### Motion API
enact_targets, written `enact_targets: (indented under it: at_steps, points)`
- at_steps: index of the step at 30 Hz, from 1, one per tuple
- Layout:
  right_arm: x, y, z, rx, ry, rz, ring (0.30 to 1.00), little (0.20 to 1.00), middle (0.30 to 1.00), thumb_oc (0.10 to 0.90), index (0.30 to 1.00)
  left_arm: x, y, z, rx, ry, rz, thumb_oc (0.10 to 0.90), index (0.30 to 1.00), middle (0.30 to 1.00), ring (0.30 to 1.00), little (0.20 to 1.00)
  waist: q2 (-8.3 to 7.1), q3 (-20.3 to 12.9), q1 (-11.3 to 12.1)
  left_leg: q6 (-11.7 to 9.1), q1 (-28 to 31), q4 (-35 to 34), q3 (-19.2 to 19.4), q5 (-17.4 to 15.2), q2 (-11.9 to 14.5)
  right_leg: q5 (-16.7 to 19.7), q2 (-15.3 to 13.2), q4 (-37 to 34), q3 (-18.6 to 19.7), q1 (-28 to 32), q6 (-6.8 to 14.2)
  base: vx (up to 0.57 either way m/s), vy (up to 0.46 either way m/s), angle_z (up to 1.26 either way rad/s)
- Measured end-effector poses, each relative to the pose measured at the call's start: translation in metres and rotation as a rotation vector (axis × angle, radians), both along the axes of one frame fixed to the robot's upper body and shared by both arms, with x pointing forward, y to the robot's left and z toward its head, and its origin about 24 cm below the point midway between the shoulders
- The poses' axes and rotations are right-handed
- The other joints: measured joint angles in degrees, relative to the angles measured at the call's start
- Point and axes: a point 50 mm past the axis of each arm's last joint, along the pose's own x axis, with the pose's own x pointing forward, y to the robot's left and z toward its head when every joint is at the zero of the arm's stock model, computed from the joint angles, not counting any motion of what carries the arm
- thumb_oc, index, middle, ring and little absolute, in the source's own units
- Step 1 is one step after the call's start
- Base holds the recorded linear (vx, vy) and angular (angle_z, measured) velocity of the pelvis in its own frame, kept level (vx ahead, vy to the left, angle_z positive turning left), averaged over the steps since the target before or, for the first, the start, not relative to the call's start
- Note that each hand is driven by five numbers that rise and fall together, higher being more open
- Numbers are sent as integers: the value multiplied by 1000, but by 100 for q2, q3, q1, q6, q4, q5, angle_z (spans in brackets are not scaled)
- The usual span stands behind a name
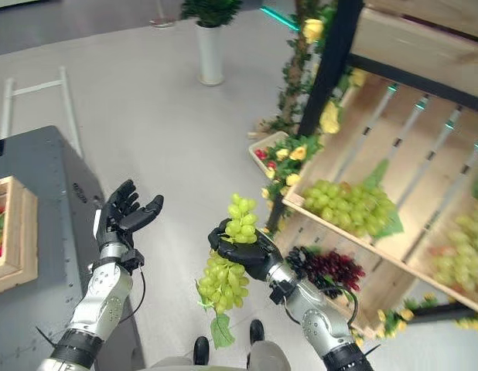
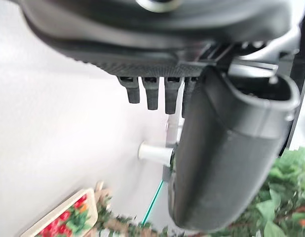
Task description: Pick up the fruits from the basket on one side to the basket on the other side
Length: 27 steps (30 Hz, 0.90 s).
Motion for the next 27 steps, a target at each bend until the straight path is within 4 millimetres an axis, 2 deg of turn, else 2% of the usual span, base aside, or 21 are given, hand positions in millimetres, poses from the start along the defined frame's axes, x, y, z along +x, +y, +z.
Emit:
enact_targets:
  at_steps: [1, 2, 3, 4, 5, 7, 9, 13, 16, 18, 21, 27]
  points:
    - [0, 0, 0, -2, -4, 6, 300, 300, 300, 400, 300, -1, 3, 1, -2, -3, 14, 800, 900, 900, 900, 900, -3, -6, 34, -21, -8, -1, 80, 9, 47, -167, -38, 183, -175, 25, -51, 28, -190, -77]
    - [-1, 1, 2, 4, -21, 25, 300, 300, 300, 400, 300, -6, 11, 3, 0, -11, 50, 800, 900, 900, 900, 900, 1, -8, 187, -98, -14, 3, 310, -4, 131, -420, -135, 82, -468, 223, -126, 12, -103, -79]
    - [-1, 3, 2, -2, -31, 33, 300, 300, 300, 400, 300, -7, 14, 2, 1, -7, 71, 800, 900, 900, 900, 900, -66, -37, 262, -130, -16, 0, 363, -4, 125, -488, -185, -143, -528, 361, -93, 25, -143, -77]
    - [-2, 6, 2, 0, -29, 45, 300, 300, 300, 400, 300, -9, 20, 0, -10, 5, 110, 800, 900, 900, 900, 900, -193, -74, 274, -196, -35, -2, 393, 27, 48, -585, -207, -777, -304, 764, 124, 22, -108, -40]
    - [-2, 7, 2, -6, -26, 52, 300, 300, 300, 400, 300, -10, 21, -3, -26, 16, 123, 800, 900, 900, 900, 900, -163, -54, 282, -228, -19, -2, 364, 44, 51, -466, -154, -1106, -167, 916, 314, 27, -88, -26]
    - [-4, 5, 0, -14, -16, 55, 300, 300, 300, 400, 300, -16, 21, -9, -24, 43, 129, 800, 900, 900, 900, 900, -20, -48, 228, -334, -7, -7, 299, 70, 140, -248, 32, -1626, -42, 1176, 222, 23, -57, -12]
    - [-8, 1, -4, -15, -1, 50, 300, 300, 300, 400, 300, -20, 21, -13, -25, 59, 129, 800, 900, 900, 900, 900, 14, -58, 161, -411, 44, -6, 322, 90, 189, -86, 128, -1922, -17, 1311, 129, 19, -63, -11]
    - [-12, -21, -7, -32, 16, -7, 300, 300, 300, 400, 300, -20, 17, -15, -43, 57, 107, 800, 900, 900, 900, 900, 44, -81, 87, -469, 82, -6, 297, 78, 265, -60, 226, -1965, 58, 1377, 62, 45, -42, -11]
    - [-14, -36, -6, -27, 7, -48, 300, 300, 300, 400, 300, -20, 14, -16, -50, 56, 83, 800, 900, 900, 900, 900, 66, -111, -67, -488, 109, -6, 305, 62, 253, -52, 215, -1964, 109, 1380, 65, 18, -19, -8]
    - [-15, -39, -4, -19, -6, -29, 300, 300, 300, 400, 300, -19, 14, -16, -51, 53, 79, 800, 900, 900, 900, 900, 67, -122, -156, -480, 111, -7, 304, 54, 238, -42, 200, -1964, 128, 1376, 81, 29, -23, -5]
    - [-15, -43, 0, -15, -31, -20, 300, 300, 300, 400, 300, -19, 13, -16, -51, 48, 58, 800, 900, 900, 900, 900, 71, -147, -171, -472, 117, -8, 310, 48, 232, -36, 183, -1964, 142, 1378, 91, 10, -8, -1]
    - [-8, -55, 41, 53, -207, -51, 300, 300, 300, 400, 300, -21, 14, -19, -51, 65, 39, 800, 900, 900, 900, 900, 99, -229, -160, -468, 112, -8, 307, 47, 223, -30, 170, -1964, 139, 1373, 100, 0, 0, 0]
